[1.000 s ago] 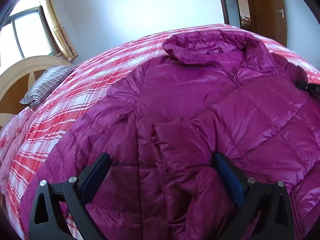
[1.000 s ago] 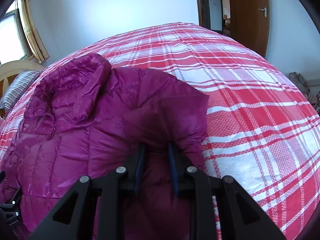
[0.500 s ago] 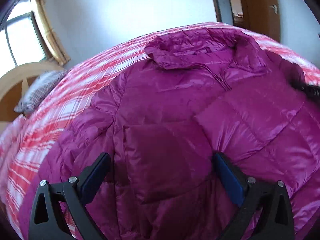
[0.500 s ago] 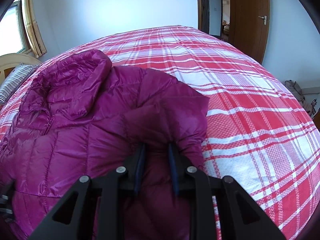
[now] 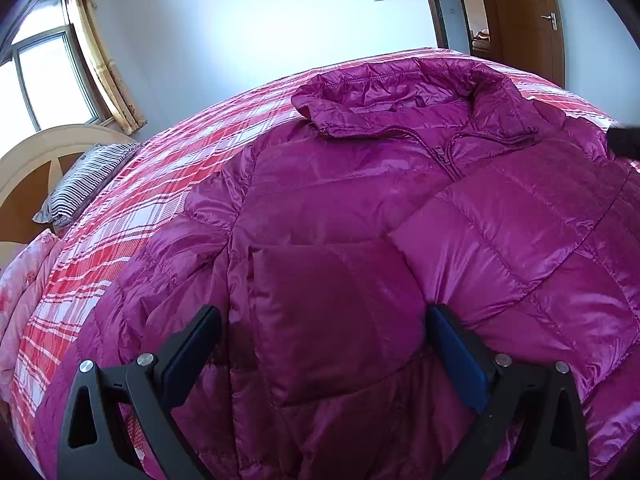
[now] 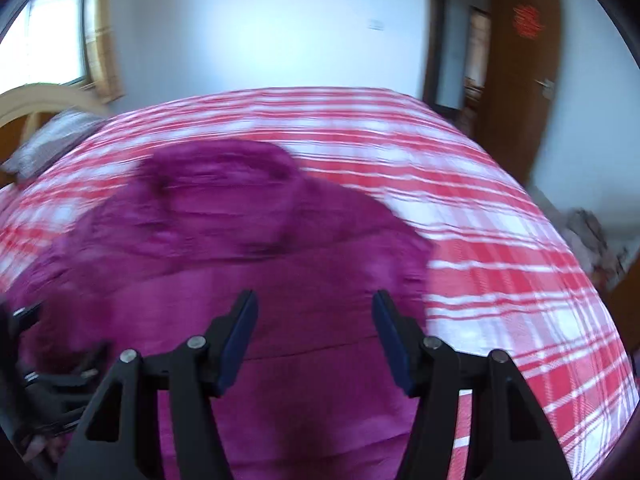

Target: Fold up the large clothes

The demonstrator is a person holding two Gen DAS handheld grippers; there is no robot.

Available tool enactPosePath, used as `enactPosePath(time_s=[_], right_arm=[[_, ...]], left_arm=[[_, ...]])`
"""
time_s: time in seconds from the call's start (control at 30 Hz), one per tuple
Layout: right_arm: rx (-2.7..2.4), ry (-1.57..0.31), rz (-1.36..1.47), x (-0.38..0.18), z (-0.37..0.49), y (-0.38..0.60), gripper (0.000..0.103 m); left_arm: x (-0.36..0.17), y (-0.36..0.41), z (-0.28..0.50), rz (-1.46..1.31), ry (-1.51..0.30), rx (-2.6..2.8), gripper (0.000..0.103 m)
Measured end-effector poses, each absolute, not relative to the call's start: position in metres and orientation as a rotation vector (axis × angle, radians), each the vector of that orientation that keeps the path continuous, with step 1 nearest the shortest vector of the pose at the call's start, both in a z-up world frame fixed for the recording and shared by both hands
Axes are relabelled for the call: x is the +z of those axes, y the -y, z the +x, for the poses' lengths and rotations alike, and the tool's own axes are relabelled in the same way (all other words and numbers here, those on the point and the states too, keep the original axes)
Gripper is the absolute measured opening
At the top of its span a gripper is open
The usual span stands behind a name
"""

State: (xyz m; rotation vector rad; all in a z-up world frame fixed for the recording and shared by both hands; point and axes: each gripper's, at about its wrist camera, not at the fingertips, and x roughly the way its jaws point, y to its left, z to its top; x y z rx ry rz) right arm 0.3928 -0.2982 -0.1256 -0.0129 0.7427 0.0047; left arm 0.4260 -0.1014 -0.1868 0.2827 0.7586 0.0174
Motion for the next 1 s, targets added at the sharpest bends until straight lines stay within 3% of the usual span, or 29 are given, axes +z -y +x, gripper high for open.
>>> enactPosePath(time_s=[0.17,0.37,1.0], right_arm=[[0.104,-0.813,-0.006,-0.145,0.398,0.267,0.052],[0.096,-0.866,0.02,-0.19,0.405,0.273,0.053],[0.027,-0.86,-0.104,-0.196,0.408,0.255,0.058]], left_arm=[[-0.187,0.1,0.426,0.285,-0.757,0.018,0.102],[-0.187,0.1,0.426,0.286,-0.756,0.019,0.102],[-0.185,0.088,0.428,0.214,-0.805,-0.044,0.102]])
